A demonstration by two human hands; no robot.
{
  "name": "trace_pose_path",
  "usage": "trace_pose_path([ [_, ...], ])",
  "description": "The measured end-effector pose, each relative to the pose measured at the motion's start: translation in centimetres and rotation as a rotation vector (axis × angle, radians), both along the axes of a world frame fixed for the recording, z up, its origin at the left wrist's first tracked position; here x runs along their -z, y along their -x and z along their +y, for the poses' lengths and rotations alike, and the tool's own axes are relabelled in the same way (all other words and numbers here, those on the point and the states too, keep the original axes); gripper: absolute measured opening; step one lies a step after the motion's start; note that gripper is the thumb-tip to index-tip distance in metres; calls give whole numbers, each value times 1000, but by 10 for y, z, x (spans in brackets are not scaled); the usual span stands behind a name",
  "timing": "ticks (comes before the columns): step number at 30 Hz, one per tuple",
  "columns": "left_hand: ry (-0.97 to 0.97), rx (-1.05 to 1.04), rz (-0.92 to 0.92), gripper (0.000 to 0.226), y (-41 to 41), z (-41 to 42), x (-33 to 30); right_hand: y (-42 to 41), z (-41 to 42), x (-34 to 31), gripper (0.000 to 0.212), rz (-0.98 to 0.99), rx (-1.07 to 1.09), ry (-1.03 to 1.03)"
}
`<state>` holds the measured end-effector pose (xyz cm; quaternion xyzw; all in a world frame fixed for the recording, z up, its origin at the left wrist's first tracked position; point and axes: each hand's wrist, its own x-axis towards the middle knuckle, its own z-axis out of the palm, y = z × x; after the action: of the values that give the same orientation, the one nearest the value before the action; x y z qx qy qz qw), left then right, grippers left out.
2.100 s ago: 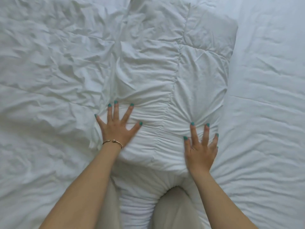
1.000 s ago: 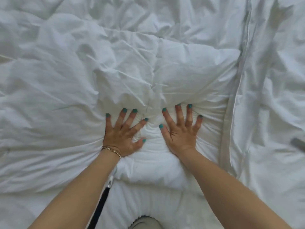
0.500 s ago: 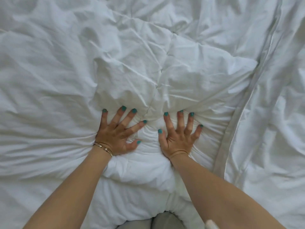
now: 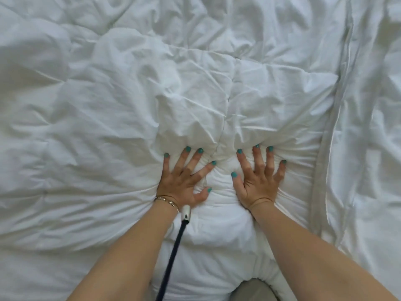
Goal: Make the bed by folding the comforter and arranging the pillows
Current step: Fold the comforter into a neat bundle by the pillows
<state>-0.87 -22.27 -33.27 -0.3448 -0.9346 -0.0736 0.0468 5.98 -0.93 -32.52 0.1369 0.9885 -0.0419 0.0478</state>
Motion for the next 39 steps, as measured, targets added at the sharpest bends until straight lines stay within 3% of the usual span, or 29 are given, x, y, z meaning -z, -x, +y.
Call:
trace_pose_path([
  [7,28,122,-309,62,3,-17,-64,-2,-28,-64,64,-130,228,74],
  [11,70,-80,-268,61,33,-84,-111,32,-100,-107,66,-84,564,417],
  [13,159,-242,-254,61,61,-143,-129,60,-154,-126,58,-96,479,565],
  [17,206,-476,-235,65,131,-269,-161,132,-254,-163,62,-196,231,597],
  [25,56,-578,86,87,257,-426,-238,264,-376,-241,65,-91,-131,715],
  [27,18,-638,55,96,286,-450,-256,288,-401,-256,66,-88,-208,712],
  [31,-235,-891,-322,116,342,-487,-290,337,-448,-280,71,-79,-380,689],
  [33,-262,-912,-435,129,357,-494,-295,366,-472,-292,74,-65,-461,660],
  [35,-299,-935,-461,140,364,-495,-292,394,-493,-300,77,-79,-493,645],
  [39,-397,-1018,-330,144,367,-488,-271,434,-510,-293,88,-224,-487,638],
])
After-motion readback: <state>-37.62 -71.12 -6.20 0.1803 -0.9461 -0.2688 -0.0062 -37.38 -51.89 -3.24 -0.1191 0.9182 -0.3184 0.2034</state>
